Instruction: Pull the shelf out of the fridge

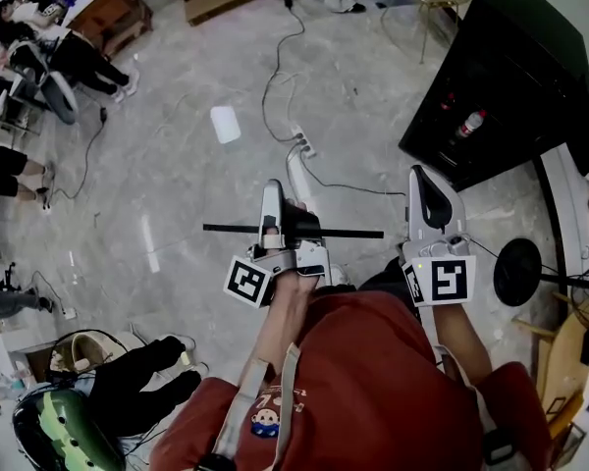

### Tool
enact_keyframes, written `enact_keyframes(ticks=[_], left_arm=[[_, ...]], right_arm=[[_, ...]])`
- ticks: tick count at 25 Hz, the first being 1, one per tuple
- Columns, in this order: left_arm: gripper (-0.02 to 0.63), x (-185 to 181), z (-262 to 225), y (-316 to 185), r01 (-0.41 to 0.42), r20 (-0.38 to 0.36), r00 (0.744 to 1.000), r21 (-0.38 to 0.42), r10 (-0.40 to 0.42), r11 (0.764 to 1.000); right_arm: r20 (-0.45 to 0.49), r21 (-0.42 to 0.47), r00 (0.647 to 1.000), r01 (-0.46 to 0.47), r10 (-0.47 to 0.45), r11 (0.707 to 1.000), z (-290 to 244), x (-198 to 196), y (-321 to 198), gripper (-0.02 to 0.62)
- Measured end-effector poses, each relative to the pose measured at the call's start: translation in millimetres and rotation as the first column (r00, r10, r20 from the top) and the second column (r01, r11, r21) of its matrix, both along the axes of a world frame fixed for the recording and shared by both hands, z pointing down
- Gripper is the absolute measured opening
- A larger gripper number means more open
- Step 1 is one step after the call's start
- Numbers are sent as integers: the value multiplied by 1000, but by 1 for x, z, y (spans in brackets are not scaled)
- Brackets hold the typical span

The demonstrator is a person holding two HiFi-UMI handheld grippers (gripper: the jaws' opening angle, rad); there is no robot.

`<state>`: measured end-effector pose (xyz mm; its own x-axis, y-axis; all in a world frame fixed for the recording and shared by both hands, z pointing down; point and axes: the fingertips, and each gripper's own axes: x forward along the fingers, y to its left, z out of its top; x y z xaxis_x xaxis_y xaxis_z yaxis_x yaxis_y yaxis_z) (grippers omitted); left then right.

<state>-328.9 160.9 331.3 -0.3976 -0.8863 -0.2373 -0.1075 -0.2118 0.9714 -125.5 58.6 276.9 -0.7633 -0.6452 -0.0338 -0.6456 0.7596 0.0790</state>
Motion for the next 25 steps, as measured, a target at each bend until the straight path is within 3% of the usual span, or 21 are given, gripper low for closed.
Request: enact_keyframes(ticks=[25], left_arm=[[14, -8, 3, 11, 53, -26, 998, 39, -52, 998]], right_arm=[[-26, 8, 1000, -6, 6, 1000, 11, 14, -5, -3]])
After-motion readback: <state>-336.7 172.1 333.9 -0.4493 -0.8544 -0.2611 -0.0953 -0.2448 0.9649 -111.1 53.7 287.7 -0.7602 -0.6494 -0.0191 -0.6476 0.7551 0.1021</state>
